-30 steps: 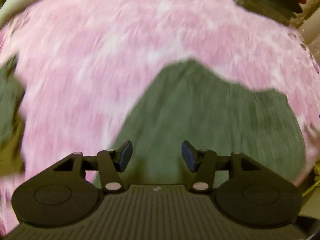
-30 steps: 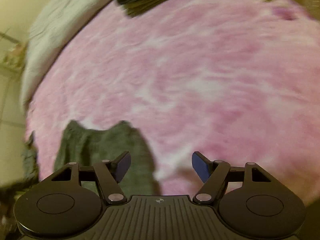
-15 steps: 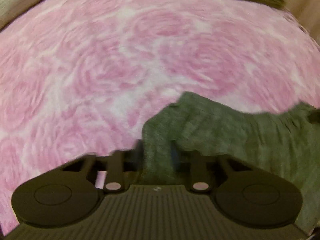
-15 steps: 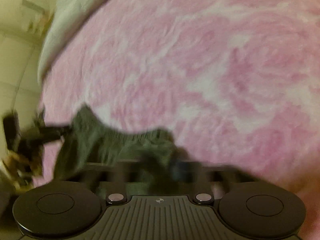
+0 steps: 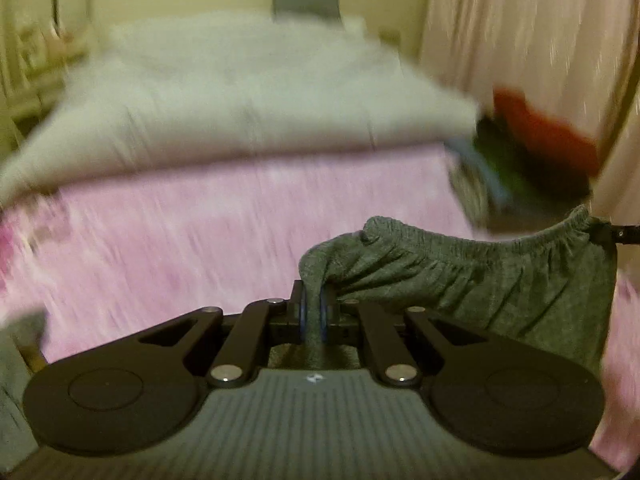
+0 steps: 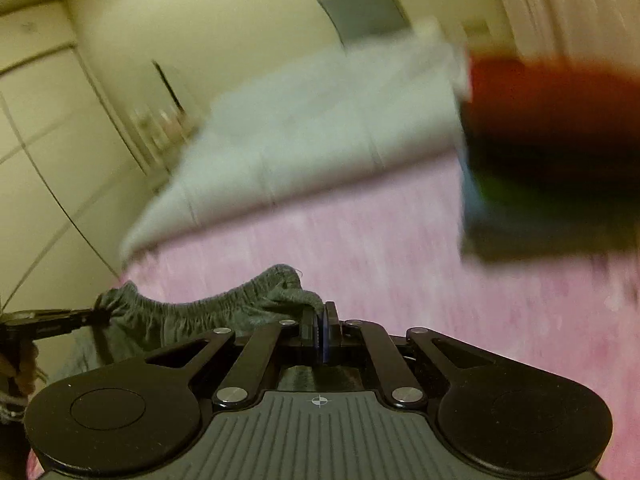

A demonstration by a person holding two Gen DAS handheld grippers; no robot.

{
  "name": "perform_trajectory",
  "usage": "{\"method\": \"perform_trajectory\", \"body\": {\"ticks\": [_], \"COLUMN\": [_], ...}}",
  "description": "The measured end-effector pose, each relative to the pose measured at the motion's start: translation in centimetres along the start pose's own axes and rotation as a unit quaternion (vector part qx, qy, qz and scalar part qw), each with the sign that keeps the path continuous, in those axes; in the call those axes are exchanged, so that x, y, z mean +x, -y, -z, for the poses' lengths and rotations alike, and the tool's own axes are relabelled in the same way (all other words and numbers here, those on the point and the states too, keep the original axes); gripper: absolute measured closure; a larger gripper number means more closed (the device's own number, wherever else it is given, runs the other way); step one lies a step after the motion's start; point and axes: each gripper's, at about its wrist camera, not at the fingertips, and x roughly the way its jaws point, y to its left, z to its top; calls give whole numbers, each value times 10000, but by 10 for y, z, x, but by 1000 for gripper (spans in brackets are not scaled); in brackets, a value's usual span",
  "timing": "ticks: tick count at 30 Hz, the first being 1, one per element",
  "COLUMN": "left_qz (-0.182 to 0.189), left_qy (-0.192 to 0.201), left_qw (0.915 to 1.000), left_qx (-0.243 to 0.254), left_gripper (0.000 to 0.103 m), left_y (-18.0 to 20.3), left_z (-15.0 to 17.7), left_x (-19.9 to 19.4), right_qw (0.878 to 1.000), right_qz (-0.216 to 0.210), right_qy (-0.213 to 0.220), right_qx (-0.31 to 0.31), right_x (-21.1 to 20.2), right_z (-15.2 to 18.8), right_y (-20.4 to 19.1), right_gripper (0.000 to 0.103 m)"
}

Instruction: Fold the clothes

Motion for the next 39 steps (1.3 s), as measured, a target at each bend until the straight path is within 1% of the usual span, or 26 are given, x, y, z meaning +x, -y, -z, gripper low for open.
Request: {"method": "perform_trajectory", "body": {"ticks": [3, 5, 7, 8, 9, 11, 12, 14, 15, 16, 17, 18, 19, 20, 21, 22, 24, 25, 27, 29, 30, 33, 35, 36, 37, 39], "left_qz": [-82, -74, -16, 1, 18, 111, 175, 207, 150, 111, 88, 42, -26, -93, -161, -214, -317, -374, -485, -567, -567, -416, -329, -259, -181, -93], "left_qy": [748, 1168, 1380, 1410, 1439, 1230, 1015, 336, -110, -558, -1005, -1351, -1606, -1860, -2112, -2258, -2278, -2270, -2246, -2230, -2212, -2145, -2126, -2131, -2141, -2170], "left_qw": [9972, 9931, 9904, 9900, 9896, 9923, 9947, 9990, 9994, 9975, 9934, 9887, 9844, 9793, 9735, 9693, 9660, 9642, 9595, 9517, 9464, 9270, 9117, 9025, 8946, 8837], "left_qx": [10, -45, -71, -42, -14, -20, -44, -193, -300, -419, -548, -648, -722, -795, -867, -949, -1182, -1316, -1630, -2031, -2282, -3047, -3500, -3733, -3918, -4147], "left_gripper": [99, 99, 99, 99, 99, 99, 99, 98, 98, 97, 95, 95, 95, 94, 92, 90, 77, 73, 70, 67, 65, 63, 62, 62, 62, 62], "left_y": [6, 9, 15, 20, 24, 35, 40, 45, 49, 52, 55, 58, 59, 61, 63, 64, 55, 48, 33, 21, 16, 6, 2, 1, 1, 3], "left_z": [-34, -47, -42, -33, -25, 4, 22, 66, 91, 116, 139, 157, 173, 188, 203, 213, 217, 218, 218, 218, 220, 225, 229, 231, 233, 237], "left_x": [-38, -65, -88, -97, -106, -114, -115, -114, -108, -103, -98, -96, -95, -94, -94, -92, -86, -81, -70, -57, -50, -23, -8, 0, 7, 21], "right_qw": [9973, 9939, 9902, 9889, 9891, 9900, 9924, 9965, 9975, 9964, 9912, 9823, 9734, 9667, 9584, 9513, 9454, 9423, 9356, 9274, 9227, 9067, 8992, 8962, 8928, 8849], "right_qz": [-164, -326, -524, -610, -649, -692, -613, -370, -146, 132, 445, 766, 1046, 1205, 1362, 1452, 1366, 1320, 1143, 1007, 965, 930, 898, 885, 875, 860], "right_qy": [641, 964, 1190, 1240, 1188, 1048, 825, 152, -197, -663, -1211, -1708, -2031, -2197, -2360, -2465, -2437, -2369, -2167, -1938, -1826, -1522, -1365, -1294, -1227, -1128], "right_qx": [-318, -426, -504, -542, -577, -645, -677, -730, -670, -512, -283, -60, 189, 519, 847, 1152, 1680, 1961, 2543, 3036, 3254, 3822, 4059, 4149, 4244, 4437], "right_x": [-16, -32, -49, -56, -61, -73, -80, -85, -86, -85, -82, -80, -80, -81, -83, -82, -74, -65, -50, -38, -34, -9, 2, 7, 12, 24], "right_z": [-40, -58, -64, -63, -58, -44, -30, 4, 22, 44, 66, 89, 111, 128, 146, 160, 176, 180, 182, 181, 180, 180, 180, 180, 180, 181], "right_y": [-22, -30, -33, -33, -32, -28, -22, -9, -2, 8, 21, 33, 42, 50, 57, 63, 63, 63, 59, 60, 62, 68, 72, 74, 76, 83], "right_gripper": [103, 103, 103, 103, 103, 103, 103, 103, 102, 102, 102, 97, 80, 66, 40, 38, 38, 38, 38, 38, 38, 38, 38, 38, 38, 38]}}
